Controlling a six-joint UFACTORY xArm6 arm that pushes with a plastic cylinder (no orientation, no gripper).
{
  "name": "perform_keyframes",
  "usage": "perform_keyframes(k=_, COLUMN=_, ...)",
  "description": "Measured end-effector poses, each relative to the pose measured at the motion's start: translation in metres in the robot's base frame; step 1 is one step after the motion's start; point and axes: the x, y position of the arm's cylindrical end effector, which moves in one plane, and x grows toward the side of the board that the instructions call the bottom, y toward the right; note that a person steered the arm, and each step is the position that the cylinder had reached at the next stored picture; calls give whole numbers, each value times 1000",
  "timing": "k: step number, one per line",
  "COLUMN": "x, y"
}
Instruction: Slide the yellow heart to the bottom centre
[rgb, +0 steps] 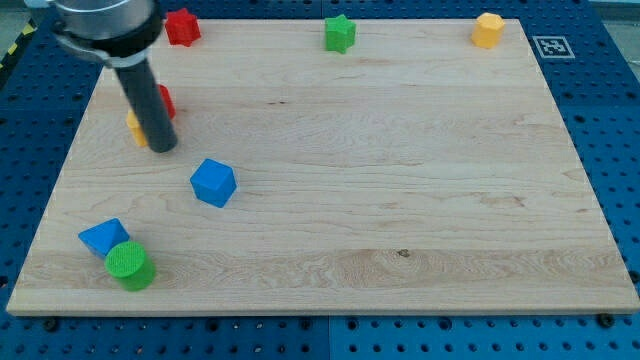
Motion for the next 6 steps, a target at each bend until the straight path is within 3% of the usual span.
perform_keyframes(k=3, x=-1, y=-103)
perform_keyframes(k=4, x=-35, y=-101)
perform_keyframes(k=6, x=-32, y=-73)
